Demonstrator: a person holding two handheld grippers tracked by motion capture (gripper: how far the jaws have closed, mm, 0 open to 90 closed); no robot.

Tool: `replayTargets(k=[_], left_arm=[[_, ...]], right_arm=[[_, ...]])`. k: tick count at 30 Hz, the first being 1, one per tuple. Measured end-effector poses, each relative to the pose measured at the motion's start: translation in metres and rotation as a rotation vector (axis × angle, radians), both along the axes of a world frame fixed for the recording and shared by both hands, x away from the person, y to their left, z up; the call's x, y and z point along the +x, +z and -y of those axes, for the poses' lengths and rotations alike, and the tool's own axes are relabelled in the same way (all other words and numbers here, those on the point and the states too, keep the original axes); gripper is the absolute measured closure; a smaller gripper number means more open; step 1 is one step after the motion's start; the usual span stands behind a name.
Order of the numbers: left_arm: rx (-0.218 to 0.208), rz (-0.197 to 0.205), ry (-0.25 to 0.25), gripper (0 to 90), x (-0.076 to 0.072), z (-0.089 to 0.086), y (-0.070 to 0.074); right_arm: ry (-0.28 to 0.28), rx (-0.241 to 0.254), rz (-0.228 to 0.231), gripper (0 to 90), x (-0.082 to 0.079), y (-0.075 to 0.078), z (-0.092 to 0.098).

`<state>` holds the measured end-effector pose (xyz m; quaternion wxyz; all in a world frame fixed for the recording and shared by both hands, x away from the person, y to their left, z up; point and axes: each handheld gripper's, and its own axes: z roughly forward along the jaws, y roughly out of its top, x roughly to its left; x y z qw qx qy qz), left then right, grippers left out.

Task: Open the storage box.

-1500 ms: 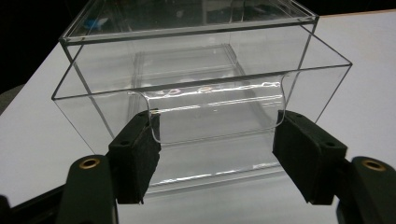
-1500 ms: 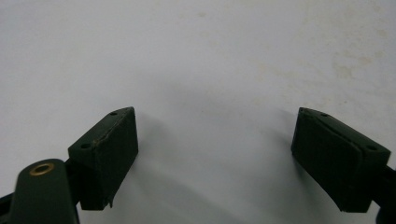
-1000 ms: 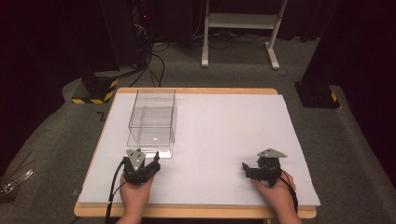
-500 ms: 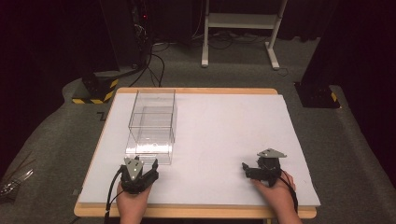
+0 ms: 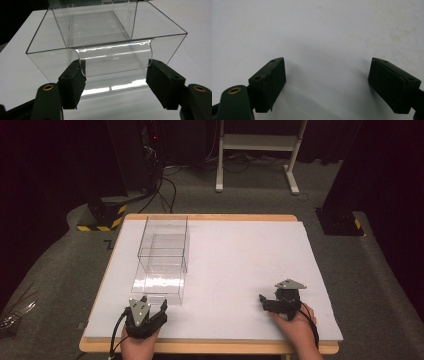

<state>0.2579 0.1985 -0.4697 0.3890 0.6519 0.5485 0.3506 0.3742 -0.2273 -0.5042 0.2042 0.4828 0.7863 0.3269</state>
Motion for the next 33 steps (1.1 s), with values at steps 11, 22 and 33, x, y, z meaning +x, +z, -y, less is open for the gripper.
replayTargets(k=[11, 22, 33], left_arm=[[-0.001, 0.002, -0.009, 33.0, -0.009, -0.002, 0.0], [-0.051, -0.004, -0.01, 26.8, -0.014, -0.004, 0.002], [-0.087, 0.048, -0.018, 23.3, -0.021, -0.006, 0.02]], right_arm=[[-0.001, 0.0, -0.001, 14.5, 0.0, 0.0, 0.0], [0.0, 0.001, -0.001, 14.5, 0.0, 0.0, 0.0], [-0.001, 0.0, -0.001, 14.5, 0.0, 0.0, 0.0]])
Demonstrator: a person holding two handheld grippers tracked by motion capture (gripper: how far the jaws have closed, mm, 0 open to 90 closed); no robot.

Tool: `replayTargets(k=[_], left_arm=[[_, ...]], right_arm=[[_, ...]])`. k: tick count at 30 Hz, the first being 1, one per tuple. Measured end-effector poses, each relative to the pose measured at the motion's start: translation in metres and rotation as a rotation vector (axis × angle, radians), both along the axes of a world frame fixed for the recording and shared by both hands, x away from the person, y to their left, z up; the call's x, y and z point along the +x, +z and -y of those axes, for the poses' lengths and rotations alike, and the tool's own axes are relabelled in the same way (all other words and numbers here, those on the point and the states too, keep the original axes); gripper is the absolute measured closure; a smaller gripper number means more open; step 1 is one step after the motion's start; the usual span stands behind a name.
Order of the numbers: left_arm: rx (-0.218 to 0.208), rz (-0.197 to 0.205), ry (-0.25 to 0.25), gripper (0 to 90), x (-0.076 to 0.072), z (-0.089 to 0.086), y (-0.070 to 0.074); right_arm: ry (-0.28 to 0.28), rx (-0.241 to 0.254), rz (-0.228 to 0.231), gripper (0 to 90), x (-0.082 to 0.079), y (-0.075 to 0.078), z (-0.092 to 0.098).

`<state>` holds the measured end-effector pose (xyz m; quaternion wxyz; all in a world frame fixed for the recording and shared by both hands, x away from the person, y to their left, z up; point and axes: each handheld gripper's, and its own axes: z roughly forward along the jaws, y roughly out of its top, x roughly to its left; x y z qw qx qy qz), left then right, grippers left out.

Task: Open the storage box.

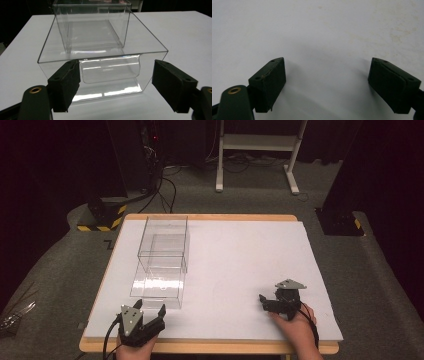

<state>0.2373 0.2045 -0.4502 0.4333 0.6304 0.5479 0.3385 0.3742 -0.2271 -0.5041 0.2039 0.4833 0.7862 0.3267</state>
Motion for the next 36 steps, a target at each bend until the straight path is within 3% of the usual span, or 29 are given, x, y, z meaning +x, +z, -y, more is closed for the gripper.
replayTargets(k=[11, 27, 33, 36], left_arm=[[-0.036, 0.048, -0.054, 28.2, 0.016, -0.012, 0.019], [-0.005, 0.036, -0.057, 28.2, 0.072, -0.049, 0.037], [0.009, 0.028, -0.047, 28.2, 0.081, -0.06, 0.038], [-0.004, 0.02, -0.073, 30.4, 0.087, -0.072, 0.037]], right_arm=[[0.0, 0.0, 0.0, 14.5, 0.0, 0.0, 0.0], [0.001, 0.001, 0.0, 14.5, 0.0, 0.0, 0.0], [0.0, 0.001, 0.0, 14.5, 0.0, 0.0, 0.0], [0.0, 0.0, 0.0, 14.5, 0.0, 0.0, 0.0]])
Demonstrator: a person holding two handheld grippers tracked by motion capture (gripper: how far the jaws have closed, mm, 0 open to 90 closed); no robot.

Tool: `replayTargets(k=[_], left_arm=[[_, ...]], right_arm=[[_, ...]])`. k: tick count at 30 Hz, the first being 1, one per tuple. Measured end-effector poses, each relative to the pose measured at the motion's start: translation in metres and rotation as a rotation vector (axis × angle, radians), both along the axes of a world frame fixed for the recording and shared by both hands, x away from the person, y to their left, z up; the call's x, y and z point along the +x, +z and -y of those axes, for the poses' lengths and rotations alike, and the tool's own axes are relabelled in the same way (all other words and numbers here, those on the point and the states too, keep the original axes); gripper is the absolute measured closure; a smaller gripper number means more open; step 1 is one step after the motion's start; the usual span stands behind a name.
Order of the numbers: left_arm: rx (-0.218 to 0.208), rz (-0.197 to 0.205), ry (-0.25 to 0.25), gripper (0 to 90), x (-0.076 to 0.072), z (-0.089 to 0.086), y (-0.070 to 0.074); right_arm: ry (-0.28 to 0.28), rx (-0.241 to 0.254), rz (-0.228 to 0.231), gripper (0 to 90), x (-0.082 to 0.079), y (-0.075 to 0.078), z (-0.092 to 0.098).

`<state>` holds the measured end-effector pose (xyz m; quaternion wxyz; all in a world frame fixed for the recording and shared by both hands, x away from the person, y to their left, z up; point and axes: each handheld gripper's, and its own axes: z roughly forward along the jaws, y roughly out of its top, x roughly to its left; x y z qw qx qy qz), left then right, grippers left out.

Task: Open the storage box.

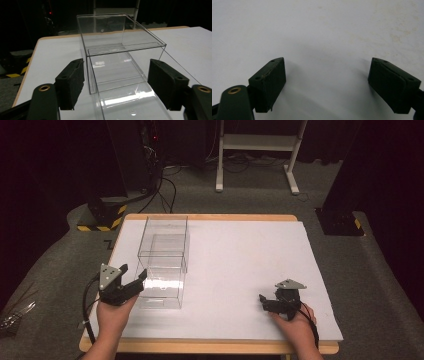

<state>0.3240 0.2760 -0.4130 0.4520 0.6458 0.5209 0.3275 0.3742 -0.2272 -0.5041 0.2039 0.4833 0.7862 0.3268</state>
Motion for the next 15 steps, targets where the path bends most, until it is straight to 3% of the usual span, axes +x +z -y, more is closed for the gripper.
replayTargets(k=[3, 6, 10, 12, 15], left_arm=[[0.025, -0.01, 0.031, 31.5, 0.003, -0.014, -0.004], [0.025, -0.019, 0.049, 35.4, 0.005, -0.023, -0.007], [0.028, -0.05, 0.108, 35.6, 0.006, -0.045, -0.017], [0.029, -0.074, 0.143, 35.6, 0.006, -0.059, -0.026], [0.032, -0.116, 0.154, 35.6, 0.006, -0.07, -0.04]], right_arm=[[0.0, 0.0, 0.001, 14.5, 0.0, 0.0, 0.0], [0.0, 0.0, 0.001, 14.5, 0.0, 0.0, 0.0], [0.0, 0.0, 0.0, 14.5, 0.0, 0.0, 0.0], [0.0, 0.0, -0.001, 14.6, 0.0, 0.0, 0.0], [0.0, -0.001, 0.0, 14.5, 0.0, 0.0, 0.0]])
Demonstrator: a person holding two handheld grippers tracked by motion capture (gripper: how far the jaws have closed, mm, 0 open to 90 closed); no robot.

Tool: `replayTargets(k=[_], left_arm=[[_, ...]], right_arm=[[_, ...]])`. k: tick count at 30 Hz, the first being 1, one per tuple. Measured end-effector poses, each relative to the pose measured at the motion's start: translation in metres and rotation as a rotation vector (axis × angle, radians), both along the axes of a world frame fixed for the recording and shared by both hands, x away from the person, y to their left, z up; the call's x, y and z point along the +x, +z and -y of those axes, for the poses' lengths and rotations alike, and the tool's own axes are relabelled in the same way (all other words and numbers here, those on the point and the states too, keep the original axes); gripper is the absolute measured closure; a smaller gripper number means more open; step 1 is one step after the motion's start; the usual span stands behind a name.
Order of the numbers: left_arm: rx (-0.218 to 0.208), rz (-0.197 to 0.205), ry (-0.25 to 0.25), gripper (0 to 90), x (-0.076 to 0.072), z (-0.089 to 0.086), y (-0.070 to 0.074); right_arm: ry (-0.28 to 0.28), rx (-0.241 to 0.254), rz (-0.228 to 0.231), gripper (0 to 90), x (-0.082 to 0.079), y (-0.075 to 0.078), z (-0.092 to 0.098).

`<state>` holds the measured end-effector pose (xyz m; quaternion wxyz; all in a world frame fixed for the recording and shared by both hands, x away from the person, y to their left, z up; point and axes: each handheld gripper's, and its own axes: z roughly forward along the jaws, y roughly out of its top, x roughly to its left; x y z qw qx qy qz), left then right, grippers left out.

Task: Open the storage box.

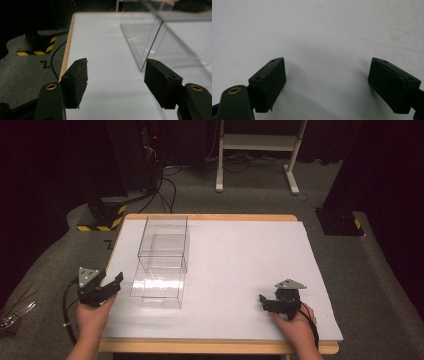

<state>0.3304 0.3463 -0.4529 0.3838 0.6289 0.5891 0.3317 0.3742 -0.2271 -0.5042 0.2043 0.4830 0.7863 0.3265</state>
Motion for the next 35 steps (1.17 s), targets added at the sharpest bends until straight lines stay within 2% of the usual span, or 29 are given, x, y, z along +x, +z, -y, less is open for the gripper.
replayTargets(k=[3, 4, 5, 6, 7, 11, 13, 14, 15, 17, 35], left_arm=[[0.004, -0.065, -0.007, 34.7, 0.001, -0.005, -0.016], [0.004, -0.065, -0.007, 34.2, 0.001, -0.005, -0.016], [0.018, -0.089, -0.011, 34.2, 0.001, -0.005, -0.024], [0.044, -0.137, -0.011, 32.7, 0.0, -0.006, -0.038], [0.044, -0.137, -0.011, 32.4, 0.0, -0.006, -0.038], [0.05, -0.187, -0.014, 31.5, -0.001, -0.007, -0.048], [0.052, -0.182, -0.018, 29.9, -0.001, -0.006, -0.048], [0.069, -0.205, -0.026, 28.7, 0.0, -0.005, -0.049], [0.069, -0.205, -0.026, 27.5, 0.0, -0.005, -0.049], [0.086, -0.252, -0.038, 25.8, 0.003, -0.003, -0.051], [0.081, -0.248, -0.035, 25.7, 0.004, -0.003, -0.052]], right_arm=[[-0.002, 0.002, -0.002, 14.6, 0.0, 0.0, 0.0], [-0.002, 0.002, -0.002, 14.6, 0.0, 0.0, 0.0], [-0.002, 0.002, -0.002, 14.5, 0.0, 0.0, 0.0], [-0.002, 0.002, -0.002, 14.5, 0.0, 0.0, 0.0], [-0.002, 0.002, -0.002, 14.5, 0.0, 0.0, 0.0], [-0.001, 0.001, -0.001, 14.6, 0.0, 0.0, 0.0], [-0.002, 0.002, -0.002, 14.6, 0.0, 0.0, 0.0], [-0.002, 0.001, -0.002, 14.6, 0.0, 0.0, 0.0], [-0.002, 0.001, -0.002, 14.6, 0.0, 0.0, 0.0], [-0.002, 0.001, -0.001, 14.6, 0.0, 0.0, 0.0], [-0.004, -0.004, -0.001, 14.6, 0.0, 0.0, -0.001]])
